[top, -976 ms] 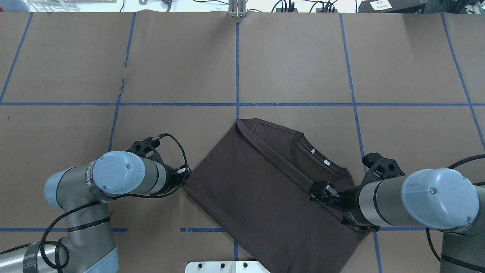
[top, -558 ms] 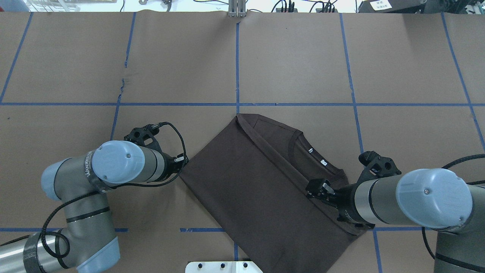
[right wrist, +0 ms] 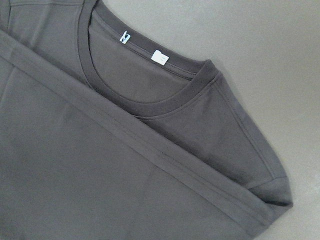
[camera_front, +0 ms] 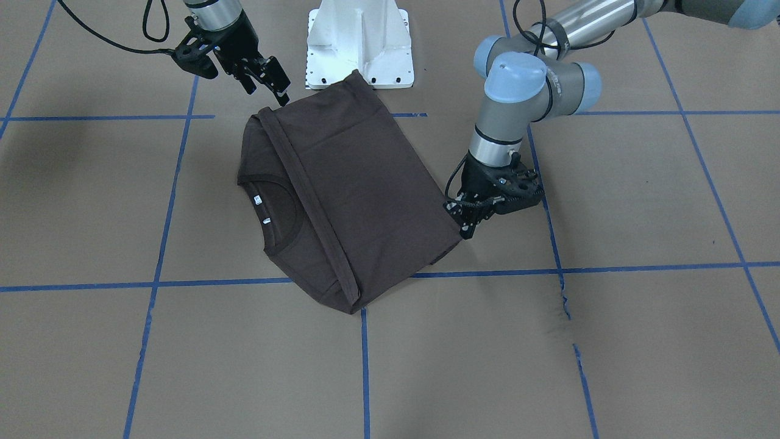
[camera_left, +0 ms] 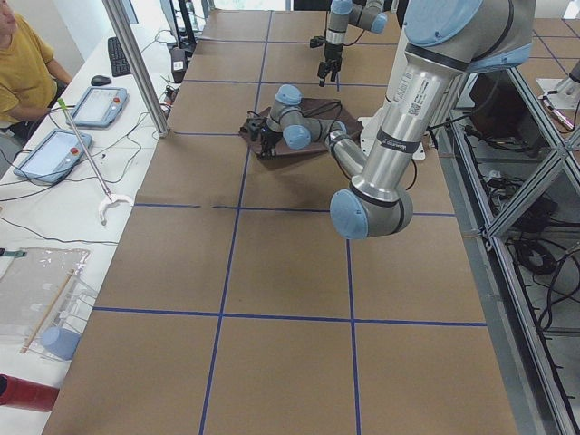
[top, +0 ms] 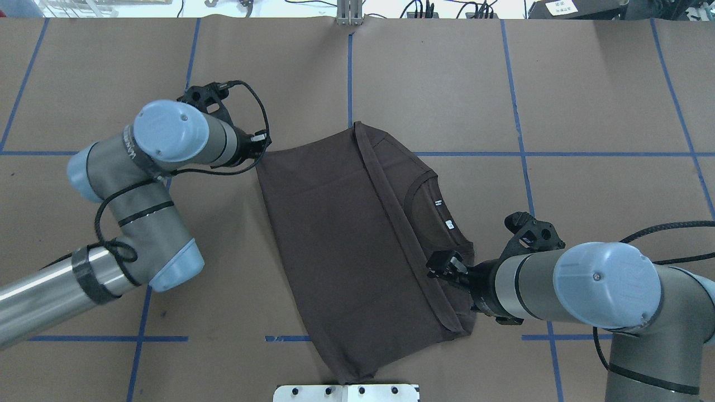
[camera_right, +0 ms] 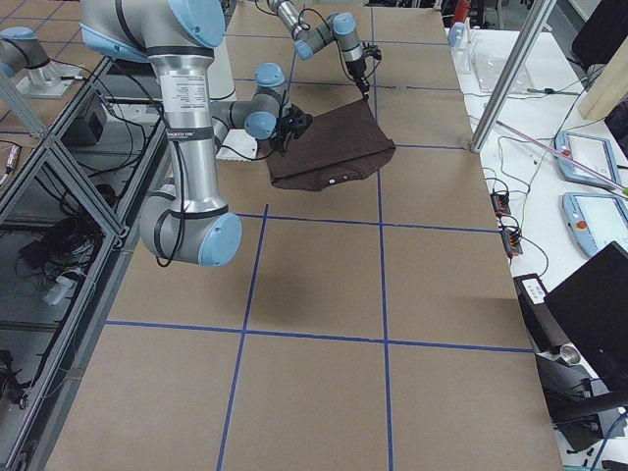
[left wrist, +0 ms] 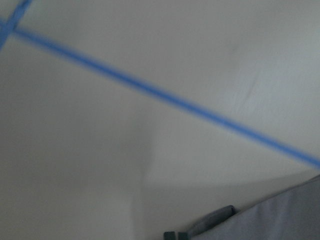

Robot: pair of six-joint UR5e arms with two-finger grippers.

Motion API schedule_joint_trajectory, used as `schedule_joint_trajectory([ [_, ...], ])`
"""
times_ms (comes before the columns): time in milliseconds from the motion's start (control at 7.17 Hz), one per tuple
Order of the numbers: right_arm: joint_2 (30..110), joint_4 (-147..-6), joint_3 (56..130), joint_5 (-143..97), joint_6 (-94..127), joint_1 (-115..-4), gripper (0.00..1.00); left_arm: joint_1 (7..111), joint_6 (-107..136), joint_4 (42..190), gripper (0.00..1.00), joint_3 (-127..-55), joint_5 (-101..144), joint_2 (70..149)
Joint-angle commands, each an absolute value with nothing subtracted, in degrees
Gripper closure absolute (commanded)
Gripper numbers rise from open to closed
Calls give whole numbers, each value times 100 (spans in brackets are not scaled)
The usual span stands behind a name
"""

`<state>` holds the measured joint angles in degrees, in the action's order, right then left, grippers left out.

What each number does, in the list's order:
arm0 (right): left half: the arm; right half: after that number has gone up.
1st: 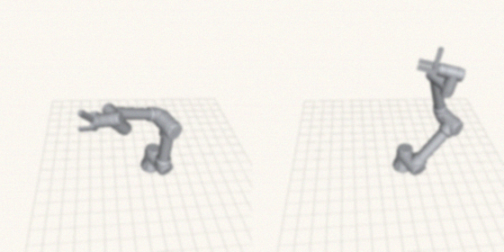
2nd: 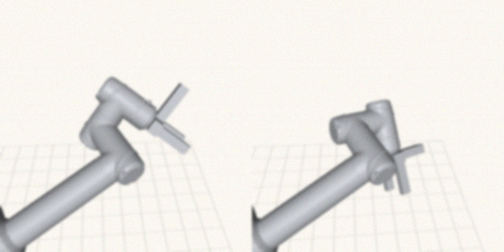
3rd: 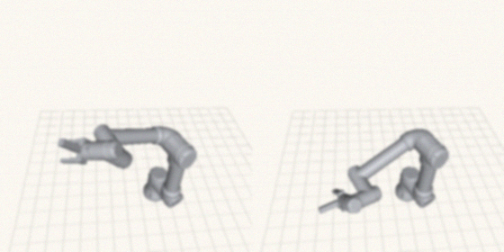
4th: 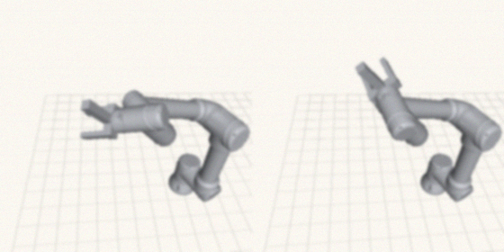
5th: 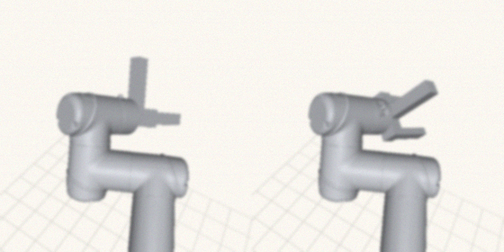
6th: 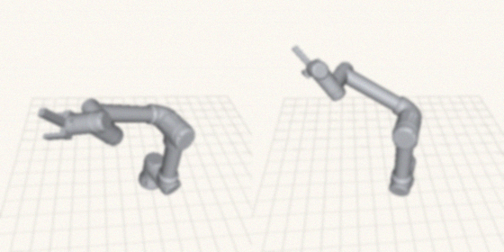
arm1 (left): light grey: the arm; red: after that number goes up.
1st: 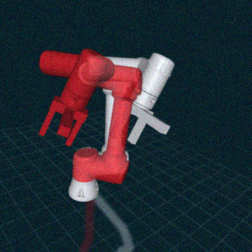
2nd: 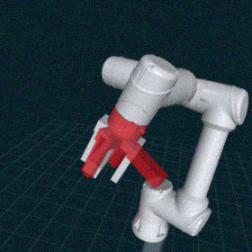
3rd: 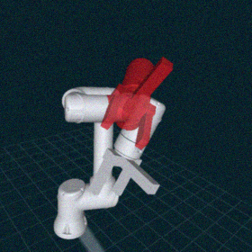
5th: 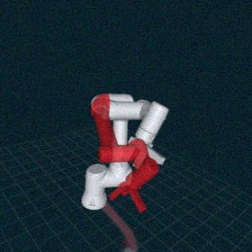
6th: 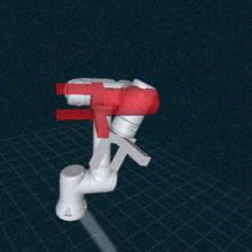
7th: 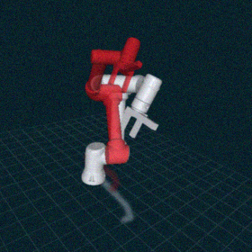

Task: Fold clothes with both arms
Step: 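Rotate the shirt with both grippers so the collar faces the right gripper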

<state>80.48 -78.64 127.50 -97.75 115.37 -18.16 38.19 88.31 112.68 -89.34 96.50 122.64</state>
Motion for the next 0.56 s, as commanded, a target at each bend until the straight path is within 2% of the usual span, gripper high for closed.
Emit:
schedule_joint_trajectory([
  [0,8076,-7840,12797,-9686,11976,-1837,0,4305,8580,12177,100,-7058,9650,13328],
  [139,7990,-7831,12814,-9659,12023,-1828,0,4359,8569,12834,100,-6144,9642,13751],
  [279,7833,-7901,12745,-9555,12128,-1802,0,4385,8569,13058,100,-5909,9615,13842],
  [418,7683,-7893,12544,-9449,12320,-1819,0,4377,8595,13061,61,-5906,9615,13930],
])
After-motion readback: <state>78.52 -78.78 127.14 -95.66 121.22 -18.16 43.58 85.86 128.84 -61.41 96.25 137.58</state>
